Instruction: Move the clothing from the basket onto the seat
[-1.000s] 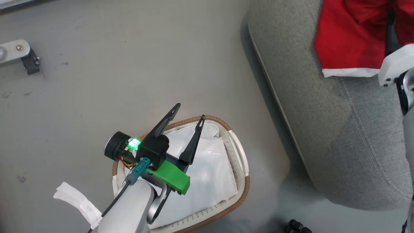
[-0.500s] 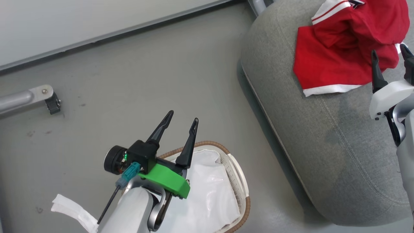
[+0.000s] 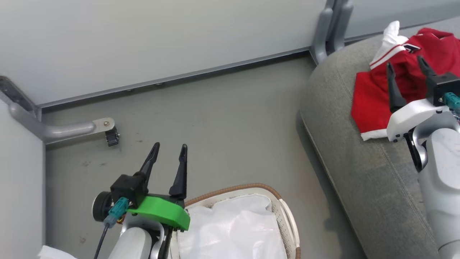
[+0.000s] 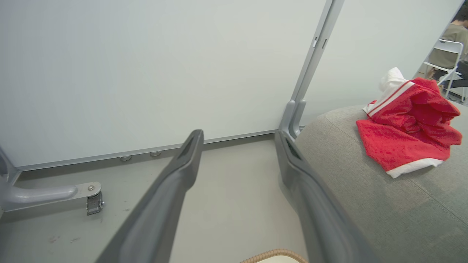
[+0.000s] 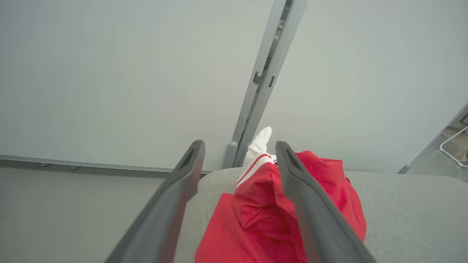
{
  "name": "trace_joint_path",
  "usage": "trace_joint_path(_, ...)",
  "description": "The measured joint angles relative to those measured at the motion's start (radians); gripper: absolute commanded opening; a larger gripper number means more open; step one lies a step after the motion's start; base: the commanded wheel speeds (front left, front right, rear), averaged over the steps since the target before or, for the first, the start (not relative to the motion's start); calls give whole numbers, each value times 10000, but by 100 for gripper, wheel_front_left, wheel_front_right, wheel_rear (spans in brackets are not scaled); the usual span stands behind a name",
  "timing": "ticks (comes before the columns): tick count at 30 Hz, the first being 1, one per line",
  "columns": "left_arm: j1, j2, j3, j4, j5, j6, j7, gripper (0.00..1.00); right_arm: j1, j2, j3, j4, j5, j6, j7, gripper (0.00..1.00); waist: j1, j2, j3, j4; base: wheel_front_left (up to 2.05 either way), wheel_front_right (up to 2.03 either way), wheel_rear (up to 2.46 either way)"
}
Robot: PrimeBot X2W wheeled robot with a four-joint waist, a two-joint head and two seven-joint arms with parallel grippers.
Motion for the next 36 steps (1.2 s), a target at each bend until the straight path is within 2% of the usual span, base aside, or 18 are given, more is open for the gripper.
trace_joint_path(9,1009,-2,1484,-376,13,451,0,100,1679,1064,130,-1375,422,0,0,100,0,0,-741,1132,0,0,0)
trace_joint_path(16,1973,-2,2199,-654,-35,476,0,100,3266,1676,134,-2205,882,0,0,100,0,0,-1188,1679,0,0,0)
trace_joint_path(24,2655,-6,2176,-662,-286,447,0,100,5178,1764,495,-2855,2151,0,0,100,0,-1,-1589,1982,0,0,0)
trace_joint_path(36,2847,-6,2186,-512,-334,447,0,100,5747,1758,857,-3348,2040,0,2,100,0,0,-1731,1854,0,0,0)
